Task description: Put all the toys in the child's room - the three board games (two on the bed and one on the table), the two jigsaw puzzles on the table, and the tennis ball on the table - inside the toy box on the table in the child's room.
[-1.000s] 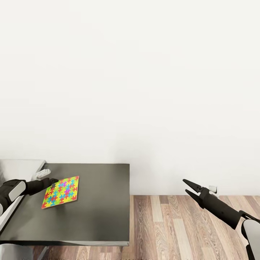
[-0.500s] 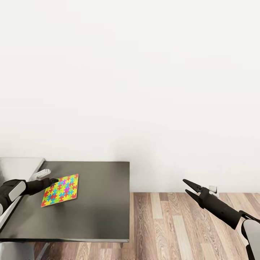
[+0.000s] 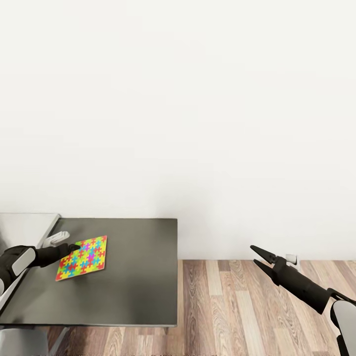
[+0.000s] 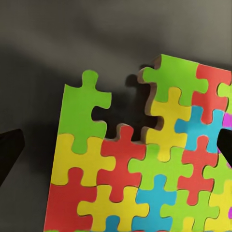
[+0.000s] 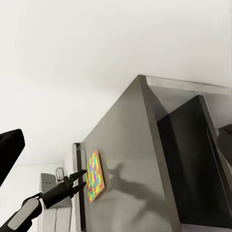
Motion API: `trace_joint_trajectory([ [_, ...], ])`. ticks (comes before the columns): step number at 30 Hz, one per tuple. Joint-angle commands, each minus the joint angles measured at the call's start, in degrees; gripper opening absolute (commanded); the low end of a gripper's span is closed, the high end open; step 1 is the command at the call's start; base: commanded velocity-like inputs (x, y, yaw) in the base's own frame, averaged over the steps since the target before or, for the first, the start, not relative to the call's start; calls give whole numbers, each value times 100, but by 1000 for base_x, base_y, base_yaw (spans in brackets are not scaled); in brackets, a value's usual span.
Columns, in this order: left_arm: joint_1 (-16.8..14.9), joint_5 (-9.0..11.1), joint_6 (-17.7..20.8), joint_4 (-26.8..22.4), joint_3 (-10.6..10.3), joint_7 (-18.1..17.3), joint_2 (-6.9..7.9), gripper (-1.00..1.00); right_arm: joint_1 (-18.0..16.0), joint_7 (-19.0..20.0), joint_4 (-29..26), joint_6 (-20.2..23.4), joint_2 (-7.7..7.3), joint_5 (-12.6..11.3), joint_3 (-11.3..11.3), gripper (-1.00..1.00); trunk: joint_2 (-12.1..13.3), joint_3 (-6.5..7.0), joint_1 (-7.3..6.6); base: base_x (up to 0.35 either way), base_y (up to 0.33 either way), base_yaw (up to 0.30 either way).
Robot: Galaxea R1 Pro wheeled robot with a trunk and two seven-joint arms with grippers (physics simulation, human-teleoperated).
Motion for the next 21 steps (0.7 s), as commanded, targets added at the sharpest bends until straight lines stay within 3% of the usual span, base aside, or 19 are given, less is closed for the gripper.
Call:
trace_joint_trajectory([
  [1,-5,14,20,-1,-18,-12,3,100,-6,55,-1,24,1,49,-9,100,-11,-19,3,0,0,0],
  [21,1,14,20,-5,-18,-20,-2,100,-3,49,-1,19,1,41,-9,100,-11,-120,3,0,0,0],
])
